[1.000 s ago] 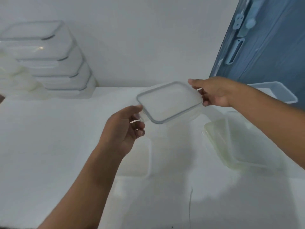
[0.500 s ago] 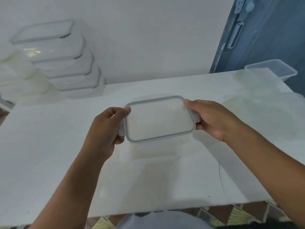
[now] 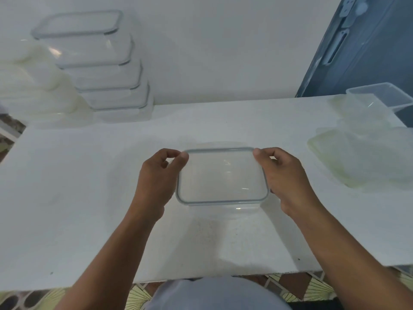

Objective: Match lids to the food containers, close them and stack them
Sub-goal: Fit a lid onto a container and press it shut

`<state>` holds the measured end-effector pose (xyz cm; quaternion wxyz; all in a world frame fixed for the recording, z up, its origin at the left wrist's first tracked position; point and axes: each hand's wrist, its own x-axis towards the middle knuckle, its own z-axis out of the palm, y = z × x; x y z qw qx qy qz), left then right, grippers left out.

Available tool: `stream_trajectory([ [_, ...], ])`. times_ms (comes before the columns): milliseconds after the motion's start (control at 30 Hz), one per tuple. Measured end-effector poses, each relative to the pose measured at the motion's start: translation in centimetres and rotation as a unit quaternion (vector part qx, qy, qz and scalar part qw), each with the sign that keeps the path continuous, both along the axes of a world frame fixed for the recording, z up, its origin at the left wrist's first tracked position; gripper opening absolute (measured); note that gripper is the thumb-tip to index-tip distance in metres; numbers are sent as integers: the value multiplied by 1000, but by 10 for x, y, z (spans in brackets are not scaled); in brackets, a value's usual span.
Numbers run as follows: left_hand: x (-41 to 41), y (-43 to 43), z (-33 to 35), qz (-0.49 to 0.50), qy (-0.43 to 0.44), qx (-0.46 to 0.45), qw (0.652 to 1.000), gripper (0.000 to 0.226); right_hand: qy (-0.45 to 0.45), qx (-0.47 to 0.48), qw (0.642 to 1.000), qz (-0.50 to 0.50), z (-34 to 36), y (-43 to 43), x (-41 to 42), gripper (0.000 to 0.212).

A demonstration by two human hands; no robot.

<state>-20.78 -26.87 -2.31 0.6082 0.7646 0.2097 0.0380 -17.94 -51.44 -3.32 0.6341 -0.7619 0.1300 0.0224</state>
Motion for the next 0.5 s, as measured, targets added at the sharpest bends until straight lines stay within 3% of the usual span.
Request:
stream_trajectory([
  [267,-3,-3,-27,-8,18,93,995,11,-22,-67,997,8,-28,1,2,12],
  [500,5,-3,-30,2,10,18,1000,8,3,-42,998,43,-33,-3,11,22],
])
